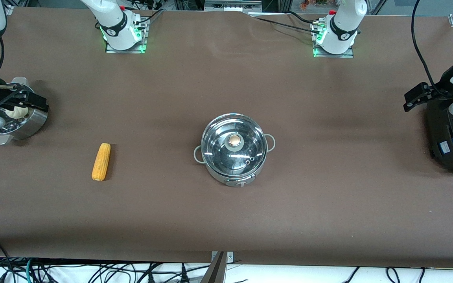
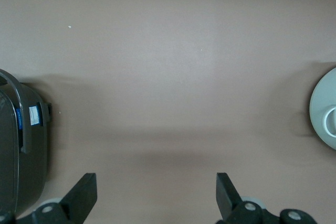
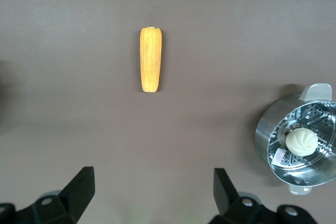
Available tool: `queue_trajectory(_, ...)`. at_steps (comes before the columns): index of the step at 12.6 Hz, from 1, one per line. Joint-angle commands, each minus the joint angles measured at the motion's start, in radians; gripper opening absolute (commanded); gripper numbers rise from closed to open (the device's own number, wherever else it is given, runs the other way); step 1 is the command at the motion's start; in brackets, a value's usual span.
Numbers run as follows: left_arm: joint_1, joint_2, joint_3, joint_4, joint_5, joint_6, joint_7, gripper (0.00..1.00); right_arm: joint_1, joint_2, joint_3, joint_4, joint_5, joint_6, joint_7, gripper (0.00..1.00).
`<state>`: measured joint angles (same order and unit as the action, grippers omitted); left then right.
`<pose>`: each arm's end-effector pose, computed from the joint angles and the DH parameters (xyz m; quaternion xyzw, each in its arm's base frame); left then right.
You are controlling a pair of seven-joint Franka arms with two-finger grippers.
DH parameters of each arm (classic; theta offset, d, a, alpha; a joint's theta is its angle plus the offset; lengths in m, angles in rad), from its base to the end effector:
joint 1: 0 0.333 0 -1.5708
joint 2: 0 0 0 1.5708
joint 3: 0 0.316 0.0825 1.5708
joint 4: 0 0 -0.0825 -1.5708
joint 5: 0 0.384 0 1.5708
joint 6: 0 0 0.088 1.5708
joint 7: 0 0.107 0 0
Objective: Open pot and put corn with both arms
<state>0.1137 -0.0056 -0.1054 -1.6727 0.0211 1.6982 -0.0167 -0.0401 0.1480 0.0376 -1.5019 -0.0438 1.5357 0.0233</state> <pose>0.5621 0.0065 0.5904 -0.9998 -0.0113 -0.0156 0.0107 0.5927 -0.0078 0.5691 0.9981 -0.0124 -0.0568 0.0197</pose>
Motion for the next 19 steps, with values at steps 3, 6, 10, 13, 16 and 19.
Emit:
queue_trajectory(3,-0.037,0.056,-0.01,0.056,-0.103,-0.054,-0.035,1.0,-0.007,0.012,0.007,0.025,-0.002,-0.002,-0.013,1.0)
queue_trajectory(6,-0.17,0.143,-0.027,0.144,-0.139,-0.054,-0.289,1.0,-0.009,0.018,0.007,0.025,-0.002,-0.003,-0.013,1.0)
queue_trajectory(10,-0.38,0.315,-0.027,0.273,-0.135,-0.052,-0.57,1.0,-0.009,0.028,0.007,0.025,-0.001,0.017,-0.013,1.0)
queue_trajectory(13,-0.457,0.436,-0.025,0.382,-0.135,-0.049,-0.661,1.0,-0.009,0.035,0.007,0.025,-0.001,0.024,-0.013,1.0)
queue_trajectory(16,-0.538,0.521,-0.019,0.436,-0.132,0.018,-0.736,1.0,-0.011,0.057,0.007,0.025,-0.001,0.055,-0.014,1.0)
queue_trajectory(19,-0.635,0.572,-0.014,0.439,-0.084,0.11,-0.885,1.0,-0.014,0.065,0.005,0.023,-0.002,0.063,-0.031,1.0)
